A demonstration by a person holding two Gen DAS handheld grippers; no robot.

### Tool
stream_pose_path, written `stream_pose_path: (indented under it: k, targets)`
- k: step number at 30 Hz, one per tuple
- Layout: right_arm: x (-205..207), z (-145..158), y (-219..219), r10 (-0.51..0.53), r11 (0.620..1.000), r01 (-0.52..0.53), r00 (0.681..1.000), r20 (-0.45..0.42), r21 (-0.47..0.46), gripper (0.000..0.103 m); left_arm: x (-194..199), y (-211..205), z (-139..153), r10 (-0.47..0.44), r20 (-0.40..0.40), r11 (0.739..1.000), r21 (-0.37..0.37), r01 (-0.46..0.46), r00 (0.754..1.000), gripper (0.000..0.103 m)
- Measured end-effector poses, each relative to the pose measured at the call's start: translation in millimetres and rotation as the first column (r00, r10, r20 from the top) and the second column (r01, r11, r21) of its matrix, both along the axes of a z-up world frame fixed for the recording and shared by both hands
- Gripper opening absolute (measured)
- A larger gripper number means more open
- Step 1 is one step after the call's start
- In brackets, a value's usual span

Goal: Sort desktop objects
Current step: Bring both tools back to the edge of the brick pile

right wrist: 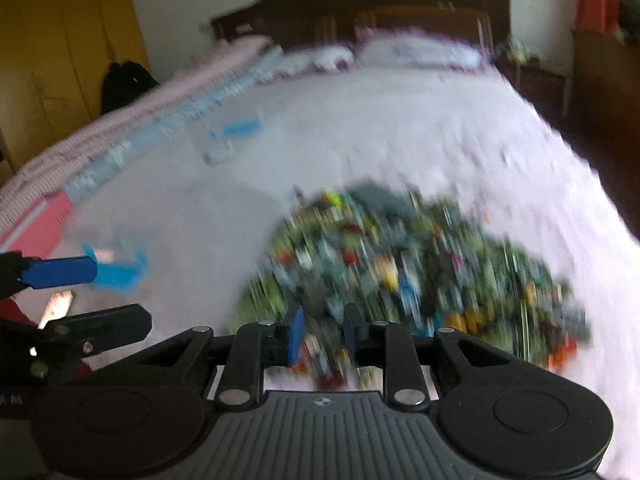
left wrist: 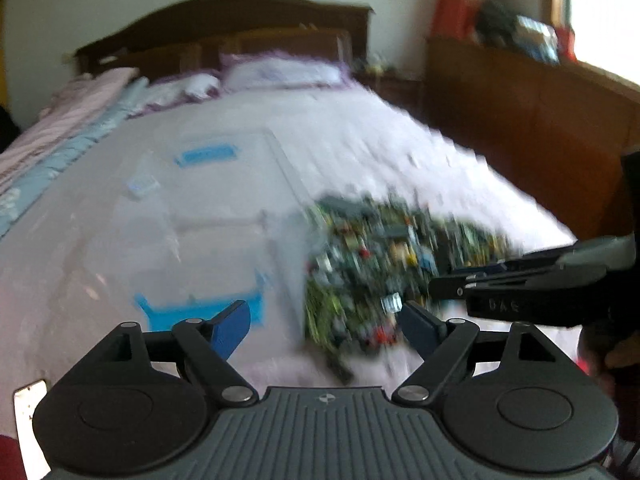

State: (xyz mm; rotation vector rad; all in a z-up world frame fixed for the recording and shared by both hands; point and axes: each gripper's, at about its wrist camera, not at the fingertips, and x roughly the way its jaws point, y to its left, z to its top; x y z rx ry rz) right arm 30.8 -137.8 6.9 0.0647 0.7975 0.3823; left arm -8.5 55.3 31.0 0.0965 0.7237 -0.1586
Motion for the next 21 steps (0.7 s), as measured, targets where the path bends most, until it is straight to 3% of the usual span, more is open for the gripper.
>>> stream_pose_path:
  k: [8, 18, 21]
  targets:
    - [-23.4, -46.3, -12.3, -0.042, 0.999, 0.043, 0.994, -0.103, 0.000, 0.025, 0.1, -9.4, -41.1, -0.003, -0.120, 1.000, 0.012, 0.005, 0.993, 0.083]
    - [-26.4, -52.4, -12.7, -0.072, 0.997, 0.070, 0.992, -0.103, -0.018, 0.025, 14.9, -7.5, -68.5, 0.054, -0.184, 0.998, 0.022, -0.050, 0.981, 0.082]
    - [-20.5, -54.1, -9.5, -0.078, 0.997, 0.077, 0.991, -0.106, -0.020, 0.025, 21.8, -7.5, -72.7, 0.063, -0.185, 0.998, 0.001, -0.064, 0.981, 0.076]
